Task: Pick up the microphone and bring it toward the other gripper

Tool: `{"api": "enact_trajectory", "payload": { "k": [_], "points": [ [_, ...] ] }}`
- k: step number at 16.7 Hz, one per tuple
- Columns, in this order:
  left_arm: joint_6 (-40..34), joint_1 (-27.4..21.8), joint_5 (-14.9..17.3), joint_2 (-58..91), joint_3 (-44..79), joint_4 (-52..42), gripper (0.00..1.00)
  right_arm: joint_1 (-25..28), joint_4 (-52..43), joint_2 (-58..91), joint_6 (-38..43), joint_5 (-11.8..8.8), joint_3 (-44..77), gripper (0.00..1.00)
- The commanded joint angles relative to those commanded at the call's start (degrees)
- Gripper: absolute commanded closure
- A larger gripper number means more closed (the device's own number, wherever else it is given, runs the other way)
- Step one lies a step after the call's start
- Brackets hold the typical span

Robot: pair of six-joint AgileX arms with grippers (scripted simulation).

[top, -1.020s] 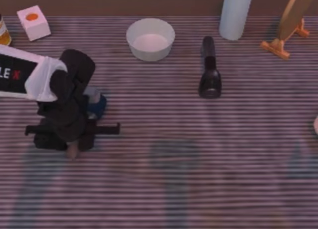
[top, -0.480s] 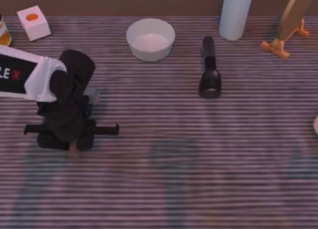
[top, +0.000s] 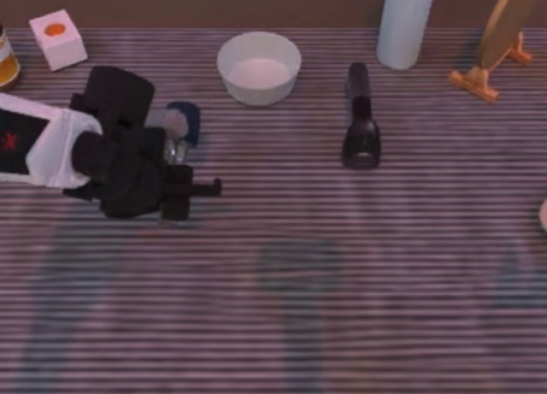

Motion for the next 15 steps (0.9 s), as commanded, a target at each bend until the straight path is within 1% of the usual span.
{"api": "enact_trajectory", "payload": {
  "k": [8,10,13,15],
  "points": [
    [7.08,1.72,14.55,-9.24,-11.09,40.28,1.00,0.00,0.00,0.00,0.00,0.00,0.00,0.00],
    [8.80,2.16,17.76,-12.09,-13.55,49.05,1.00,0.00,0.00,0.00,0.00,0.00,0.00,0.00],
    [10.93,2.74,21.44,-16.00,-16.23,58.09,1.00,0.00,0.00,0.00,0.00,0.00,0.00,0.00],
    [11.78,2.99,22.82,-17.70,-17.20,61.15,1.00,0.00,0.00,0.00,0.00,0.00,0.00,0.00]
  ]
}}
